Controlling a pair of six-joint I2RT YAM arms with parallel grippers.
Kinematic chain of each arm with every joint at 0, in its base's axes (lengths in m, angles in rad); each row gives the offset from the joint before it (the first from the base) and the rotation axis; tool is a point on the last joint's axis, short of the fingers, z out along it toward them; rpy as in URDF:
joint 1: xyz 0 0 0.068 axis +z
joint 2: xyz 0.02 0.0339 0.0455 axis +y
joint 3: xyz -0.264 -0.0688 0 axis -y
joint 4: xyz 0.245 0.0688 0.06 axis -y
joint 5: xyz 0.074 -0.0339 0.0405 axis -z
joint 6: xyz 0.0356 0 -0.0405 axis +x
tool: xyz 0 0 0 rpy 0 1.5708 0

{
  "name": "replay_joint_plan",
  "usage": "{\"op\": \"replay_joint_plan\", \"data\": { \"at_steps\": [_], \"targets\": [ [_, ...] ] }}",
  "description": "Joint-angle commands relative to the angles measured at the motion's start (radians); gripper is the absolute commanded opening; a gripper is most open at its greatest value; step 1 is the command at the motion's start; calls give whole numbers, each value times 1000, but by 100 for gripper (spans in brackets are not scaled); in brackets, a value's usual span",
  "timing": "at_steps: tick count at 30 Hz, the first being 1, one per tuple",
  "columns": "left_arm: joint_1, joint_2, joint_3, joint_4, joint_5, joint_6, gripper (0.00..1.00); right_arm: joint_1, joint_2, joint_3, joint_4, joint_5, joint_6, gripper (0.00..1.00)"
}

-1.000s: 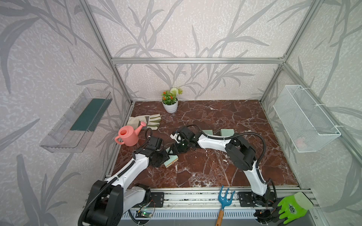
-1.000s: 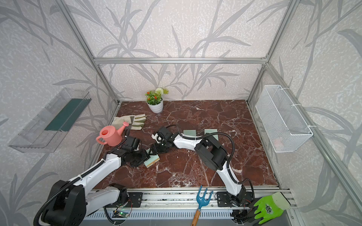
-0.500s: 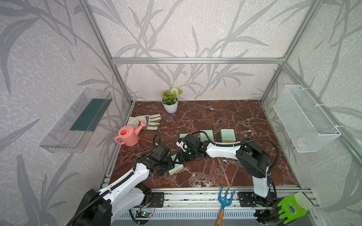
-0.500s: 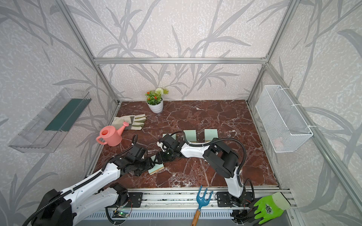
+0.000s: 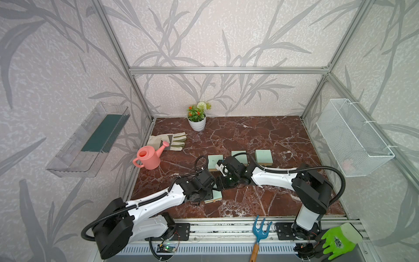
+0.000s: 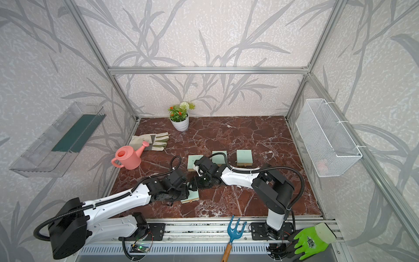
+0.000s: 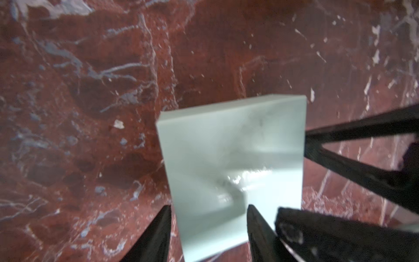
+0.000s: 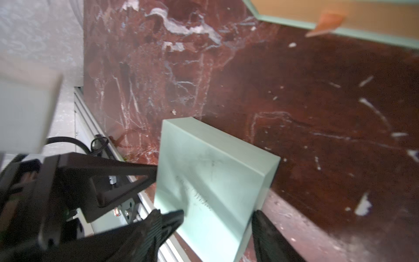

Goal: Take out the earrings from the drawer-style jewelry box
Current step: Move the jewelry box to the center of the board, then adjust the jewelry box at the center of the board.

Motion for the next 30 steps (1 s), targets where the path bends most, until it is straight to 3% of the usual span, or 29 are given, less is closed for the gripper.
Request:
{"op": "replay_joint_plan", "data": {
  "at_steps": [1,3,6,10,13,17,22,26,30],
  "targets": [
    [-9,-129,33,-90,-91,-11,55,20,-93,-14,57,-17,-22,66],
    [8,-187,43,-120,-108,9,57,18,-129,-26,39,9,-31,67],
    [95,-211,64,-123,-45,57,58,20,-192,-51,-8,44,-50,70],
    [172,-181,56,-74,26,104,58,20,-245,-100,-41,54,-50,69],
    [241,-134,52,-17,103,120,58,34,-301,-141,-75,88,-49,64],
    [335,-27,106,28,134,193,56,119,-349,-181,-105,152,-47,43],
    [401,130,157,84,230,226,43,197,-317,-215,-69,174,4,13],
    [410,243,160,118,273,232,18,220,-257,-244,7,159,43,3],
    [410,263,137,140,231,231,17,233,-186,-234,53,152,55,2]
  ]
}}
